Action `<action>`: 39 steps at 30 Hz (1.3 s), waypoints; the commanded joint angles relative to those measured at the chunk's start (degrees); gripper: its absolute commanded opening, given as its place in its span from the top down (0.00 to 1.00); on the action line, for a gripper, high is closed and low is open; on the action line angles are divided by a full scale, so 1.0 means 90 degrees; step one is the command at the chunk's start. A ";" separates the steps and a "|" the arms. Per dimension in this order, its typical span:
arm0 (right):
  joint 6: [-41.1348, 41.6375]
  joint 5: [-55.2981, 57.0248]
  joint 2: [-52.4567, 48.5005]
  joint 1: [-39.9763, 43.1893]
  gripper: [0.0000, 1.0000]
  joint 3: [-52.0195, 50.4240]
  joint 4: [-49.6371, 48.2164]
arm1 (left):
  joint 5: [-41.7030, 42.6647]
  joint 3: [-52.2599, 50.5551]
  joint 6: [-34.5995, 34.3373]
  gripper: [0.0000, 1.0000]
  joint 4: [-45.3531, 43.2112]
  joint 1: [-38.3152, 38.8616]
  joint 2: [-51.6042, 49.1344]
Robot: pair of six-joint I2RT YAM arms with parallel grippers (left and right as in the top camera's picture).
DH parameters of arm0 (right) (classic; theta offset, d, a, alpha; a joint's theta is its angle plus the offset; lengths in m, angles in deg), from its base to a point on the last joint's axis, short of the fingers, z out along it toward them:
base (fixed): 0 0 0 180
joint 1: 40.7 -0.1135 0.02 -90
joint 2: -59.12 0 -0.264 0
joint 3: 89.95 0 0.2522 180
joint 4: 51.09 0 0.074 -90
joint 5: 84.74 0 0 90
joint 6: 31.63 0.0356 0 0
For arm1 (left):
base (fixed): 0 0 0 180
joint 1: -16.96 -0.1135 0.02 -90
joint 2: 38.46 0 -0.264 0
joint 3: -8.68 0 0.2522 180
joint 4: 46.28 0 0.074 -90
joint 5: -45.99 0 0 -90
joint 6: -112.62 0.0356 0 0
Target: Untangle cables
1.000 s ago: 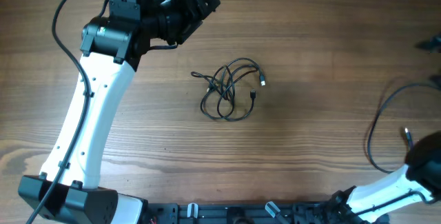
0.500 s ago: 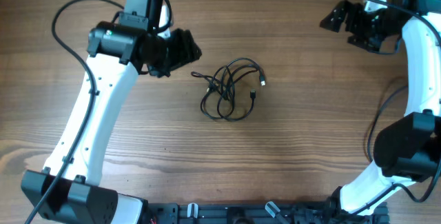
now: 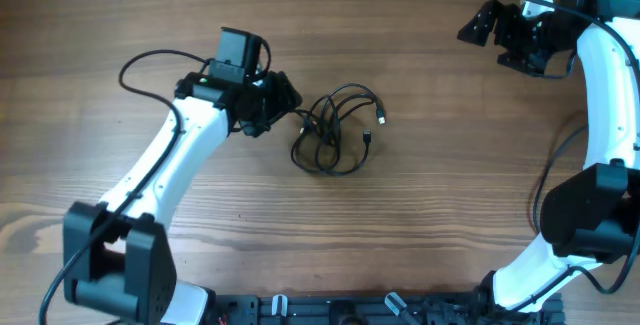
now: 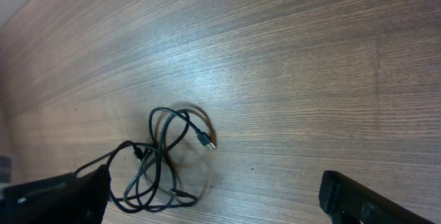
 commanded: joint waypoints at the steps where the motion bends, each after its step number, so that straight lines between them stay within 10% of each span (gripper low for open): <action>1: 0.0036 0.0000 0.0214 -0.0007 0.00 0.0029 0.0015 | -0.0066 -0.0075 -0.0262 0.41 -0.0138 0.0245 -0.0325; 9: 0.0032 0.0070 0.0214 -0.0005 0.00 0.0029 0.0017 | -0.0083 -0.0073 -0.0265 0.96 -0.0406 0.0274 -0.0321; 39: 0.0041 0.0063 0.0214 -0.0454 0.00 0.0029 -0.0051 | 0.0328 0.0826 -0.0427 0.96 -0.2650 0.0372 0.3031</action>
